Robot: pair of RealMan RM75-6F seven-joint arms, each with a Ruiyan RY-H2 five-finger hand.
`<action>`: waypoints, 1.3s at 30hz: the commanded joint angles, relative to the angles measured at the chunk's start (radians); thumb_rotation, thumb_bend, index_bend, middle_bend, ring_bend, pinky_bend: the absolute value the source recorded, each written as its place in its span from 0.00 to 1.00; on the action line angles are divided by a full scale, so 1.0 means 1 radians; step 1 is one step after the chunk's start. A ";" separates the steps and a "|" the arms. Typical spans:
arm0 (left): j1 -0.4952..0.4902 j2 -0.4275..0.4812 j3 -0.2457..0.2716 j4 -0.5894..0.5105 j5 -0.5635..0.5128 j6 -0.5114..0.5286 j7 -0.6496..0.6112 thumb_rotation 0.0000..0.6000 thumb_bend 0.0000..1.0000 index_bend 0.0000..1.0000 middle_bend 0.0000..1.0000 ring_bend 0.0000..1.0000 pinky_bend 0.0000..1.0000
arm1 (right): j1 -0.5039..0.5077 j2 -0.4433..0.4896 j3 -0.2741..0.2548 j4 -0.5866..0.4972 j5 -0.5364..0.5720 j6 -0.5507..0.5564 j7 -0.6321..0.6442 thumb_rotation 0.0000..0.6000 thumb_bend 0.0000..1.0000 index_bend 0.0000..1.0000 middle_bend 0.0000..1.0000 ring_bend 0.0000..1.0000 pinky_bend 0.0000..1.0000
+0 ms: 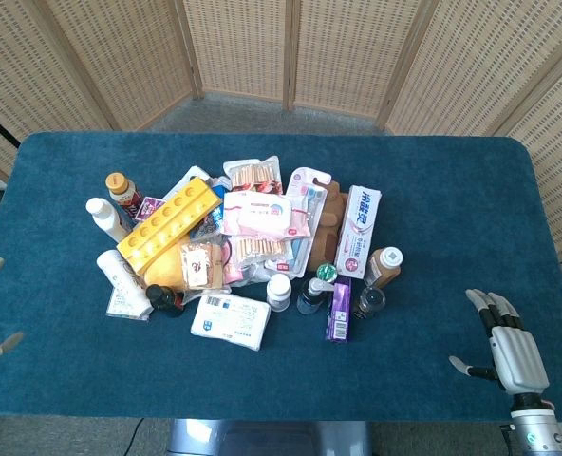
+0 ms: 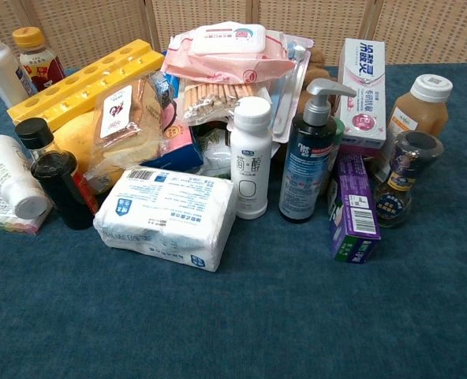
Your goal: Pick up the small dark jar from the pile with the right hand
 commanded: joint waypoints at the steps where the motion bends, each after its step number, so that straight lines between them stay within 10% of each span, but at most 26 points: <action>1: -0.002 -0.002 0.001 -0.003 0.005 -0.003 0.003 1.00 0.08 0.00 0.00 0.00 0.00 | -0.005 0.011 -0.003 -0.013 -0.002 0.003 0.023 1.00 0.00 0.00 0.00 0.00 0.00; 39: 0.024 0.028 -0.002 -0.004 -0.001 0.037 -0.045 1.00 0.08 0.00 0.00 0.00 0.00 | 0.129 -0.284 0.084 0.026 0.136 -0.187 0.135 1.00 0.00 0.00 0.00 0.00 0.00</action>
